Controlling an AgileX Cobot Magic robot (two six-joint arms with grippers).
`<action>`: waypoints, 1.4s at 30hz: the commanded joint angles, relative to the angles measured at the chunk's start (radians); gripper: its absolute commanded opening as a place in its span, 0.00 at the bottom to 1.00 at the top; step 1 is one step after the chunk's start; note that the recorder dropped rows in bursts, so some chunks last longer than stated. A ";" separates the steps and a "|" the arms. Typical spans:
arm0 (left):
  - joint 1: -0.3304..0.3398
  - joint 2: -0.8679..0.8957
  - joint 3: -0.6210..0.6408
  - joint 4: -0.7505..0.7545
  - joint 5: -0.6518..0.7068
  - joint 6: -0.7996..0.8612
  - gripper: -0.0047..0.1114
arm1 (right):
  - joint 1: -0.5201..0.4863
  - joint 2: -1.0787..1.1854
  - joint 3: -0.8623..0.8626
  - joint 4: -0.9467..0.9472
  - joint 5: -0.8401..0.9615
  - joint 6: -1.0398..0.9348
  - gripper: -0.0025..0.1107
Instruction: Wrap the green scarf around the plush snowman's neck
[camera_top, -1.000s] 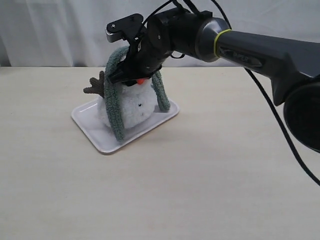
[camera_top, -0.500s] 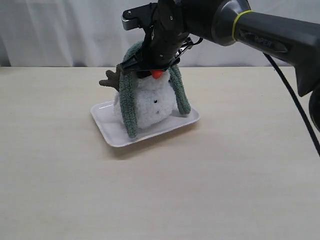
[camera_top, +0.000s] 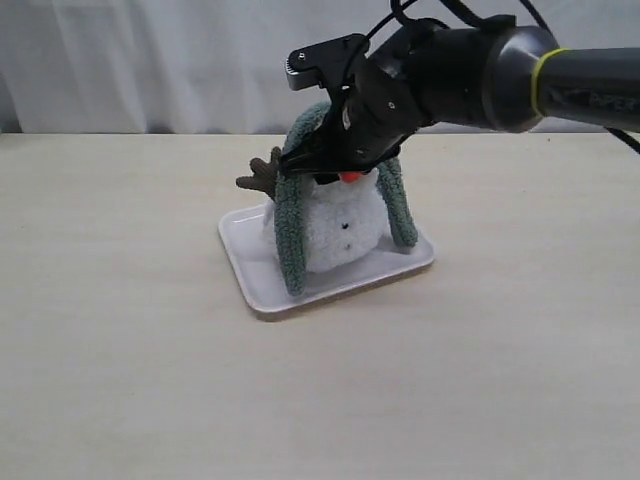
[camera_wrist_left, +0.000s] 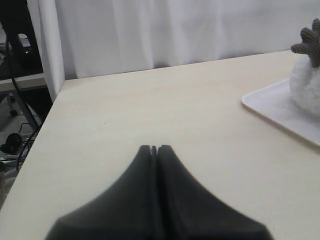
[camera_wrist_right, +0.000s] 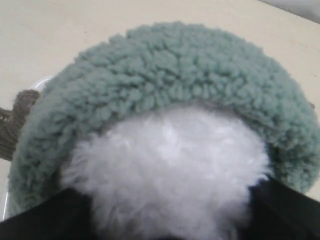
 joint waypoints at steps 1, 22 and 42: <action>-0.006 -0.002 0.002 -0.003 -0.012 0.000 0.04 | -0.024 -0.068 0.144 -0.083 -0.119 0.143 0.06; -0.006 -0.002 0.002 -0.003 -0.012 0.000 0.04 | -0.049 -0.196 0.354 -0.145 -0.265 0.201 0.19; -0.006 -0.002 0.002 -0.003 -0.012 0.000 0.04 | -0.047 -0.196 0.310 -0.004 0.000 0.088 0.80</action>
